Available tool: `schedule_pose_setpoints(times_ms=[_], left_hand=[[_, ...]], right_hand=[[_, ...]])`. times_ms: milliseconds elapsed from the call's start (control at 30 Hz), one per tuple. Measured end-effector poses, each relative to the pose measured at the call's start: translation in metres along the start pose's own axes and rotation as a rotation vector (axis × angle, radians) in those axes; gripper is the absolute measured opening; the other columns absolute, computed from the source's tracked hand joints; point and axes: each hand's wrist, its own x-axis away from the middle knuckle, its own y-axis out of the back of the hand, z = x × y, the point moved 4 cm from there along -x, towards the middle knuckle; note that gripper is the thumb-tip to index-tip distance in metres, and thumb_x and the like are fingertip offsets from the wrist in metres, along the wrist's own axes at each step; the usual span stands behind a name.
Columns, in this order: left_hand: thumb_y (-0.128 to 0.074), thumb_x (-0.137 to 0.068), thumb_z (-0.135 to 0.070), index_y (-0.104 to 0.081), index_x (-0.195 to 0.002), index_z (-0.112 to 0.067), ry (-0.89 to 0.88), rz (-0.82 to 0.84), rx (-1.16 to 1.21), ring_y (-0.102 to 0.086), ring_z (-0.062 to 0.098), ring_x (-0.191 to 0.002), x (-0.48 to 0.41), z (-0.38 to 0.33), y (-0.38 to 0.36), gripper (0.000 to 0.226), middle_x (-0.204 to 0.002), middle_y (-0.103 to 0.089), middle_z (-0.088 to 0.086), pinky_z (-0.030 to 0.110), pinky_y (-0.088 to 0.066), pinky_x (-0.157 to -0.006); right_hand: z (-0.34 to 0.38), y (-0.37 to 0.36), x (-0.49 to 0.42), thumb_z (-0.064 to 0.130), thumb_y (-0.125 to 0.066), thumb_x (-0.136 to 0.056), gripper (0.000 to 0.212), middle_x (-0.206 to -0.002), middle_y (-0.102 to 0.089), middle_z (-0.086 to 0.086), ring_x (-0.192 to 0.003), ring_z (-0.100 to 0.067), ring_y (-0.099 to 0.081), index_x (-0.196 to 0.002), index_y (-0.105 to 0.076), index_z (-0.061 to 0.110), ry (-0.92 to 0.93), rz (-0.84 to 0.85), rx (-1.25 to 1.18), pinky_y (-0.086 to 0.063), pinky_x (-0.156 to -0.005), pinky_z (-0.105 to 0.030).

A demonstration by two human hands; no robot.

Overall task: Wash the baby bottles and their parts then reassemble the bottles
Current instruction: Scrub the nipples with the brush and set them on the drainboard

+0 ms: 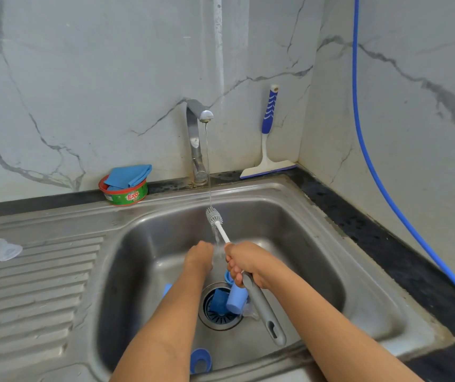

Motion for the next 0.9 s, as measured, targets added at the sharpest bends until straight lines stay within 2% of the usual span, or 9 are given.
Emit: schedule_pose_setpoints(times_ms=[67, 133, 200, 300, 433, 567, 733, 867, 900], left_hand=[[-0.055, -0.088, -0.009, -0.058, -0.077, -0.014, -0.005, -0.021, 0.202, -0.058, 0.014, -0.071, 0.0, 0.001, 0.008, 0.013, -0.08, -0.058, -0.001, 0.025, -0.048, -0.077], [-0.062, -0.081, -0.008, -0.048, -0.06, -0.019, -0.023, -0.126, 0.389, -0.047, 0.013, -0.062, -0.001, 0.0, 0.025, 0.027, -0.064, -0.049, -0.005, 0.014, -0.039, -0.058], [-0.071, -0.074, -0.003, -0.054, -0.063, -0.019, -0.048, -0.232, 0.551, -0.045, 0.011, -0.063, 0.006, -0.001, 0.042, 0.025, -0.066, -0.05, -0.004, 0.009, -0.035, -0.052], [-0.075, -0.07, -0.001, -0.06, -0.075, -0.018, -0.067, -0.311, 0.673, -0.046, 0.009, -0.07, 0.012, -0.003, 0.061, 0.023, -0.085, -0.051, 0.001, 0.006, -0.036, -0.057], [-0.074, -0.074, -0.006, -0.061, -0.077, -0.019, -0.08, -0.343, 0.855, -0.062, 0.015, -0.083, 0.021, -0.01, 0.078, 0.019, -0.103, -0.059, 0.007, 0.009, -0.044, -0.064], [-0.073, -0.081, -0.013, -0.065, -0.09, -0.012, 0.052, -0.304, 1.159, -0.065, 0.013, -0.081, 0.032, -0.022, 0.083, 0.011, -0.094, -0.07, 0.004, 0.018, -0.051, -0.07], [-0.059, -0.089, 0.006, -0.059, -0.093, -0.001, 0.307, -0.14, 2.018, -0.064, 0.018, -0.081, 0.044, -0.038, 0.08, 0.008, -0.089, -0.065, 0.013, 0.022, -0.058, -0.067], [-0.056, -0.09, 0.008, -0.057, -0.086, -0.004, 0.391, -0.191, 2.088, -0.061, 0.017, -0.079, 0.053, -0.039, 0.078, 0.013, -0.088, -0.062, 0.012, 0.027, -0.056, -0.081], [-0.055, -0.091, 0.009, -0.056, -0.083, -0.004, 0.404, -0.22, 2.078, -0.06, 0.016, -0.077, 0.054, -0.038, 0.078, 0.015, -0.085, -0.06, 0.011, 0.023, -0.057, -0.077]], right_hand=[[0.0, 0.001, 0.0, 0.028, -0.038, -0.1, 0.036, -0.051, -0.039, 0.001, -0.032, -0.007, -0.031, -0.069, -0.046, 0.011, -0.006, -0.01, -0.019, -0.03, -0.034, -0.015], [0.001, 0.001, 0.0, 0.029, -0.038, -0.099, 0.033, -0.05, -0.039, 0.0, -0.03, -0.008, -0.031, -0.073, -0.047, 0.01, 0.001, -0.039, -0.044, -0.029, -0.034, -0.014], [0.004, 0.003, -0.001, 0.029, -0.037, -0.099, 0.03, -0.051, -0.04, -0.001, -0.028, -0.008, -0.032, -0.08, -0.047, 0.01, 0.044, -0.077, -0.065, -0.03, -0.034, -0.014], [0.009, 0.009, 0.0, 0.027, -0.036, -0.1, 0.029, -0.052, -0.04, -0.003, -0.03, -0.01, -0.032, -0.081, -0.047, 0.009, 0.123, -0.133, -0.083, -0.03, -0.034, -0.016], [0.011, 0.015, 0.004, 0.025, -0.035, -0.1, 0.027, -0.055, -0.042, -0.004, -0.034, -0.011, -0.034, -0.085, -0.049, 0.008, 0.18, -0.171, -0.032, -0.032, -0.035, -0.019], [0.011, 0.016, 0.009, 0.024, -0.035, -0.1, 0.026, -0.056, -0.042, -0.004, -0.035, -0.011, -0.034, -0.087, -0.049, 0.007, 0.185, -0.164, -0.029, -0.032, -0.035, -0.018], [0.012, 0.016, 0.015, 0.024, -0.035, -0.1, 0.026, -0.055, -0.043, -0.003, -0.034, -0.011, -0.035, -0.086, -0.05, 0.007, 0.204, -0.159, 0.068, -0.032, -0.035, -0.019], [0.011, 0.014, 0.016, 0.024, -0.035, -0.098, 0.028, -0.054, -0.043, -0.003, -0.035, -0.012, -0.035, -0.078, -0.049, 0.01, 0.203, -0.148, 0.166, -0.032, -0.036, -0.018], [0.011, 0.014, 0.017, 0.024, -0.035, -0.098, 0.029, -0.054, -0.043, -0.003, -0.036, -0.012, -0.035, -0.076, -0.049, 0.01, 0.202, -0.145, 0.18, -0.032, -0.036, -0.018]])
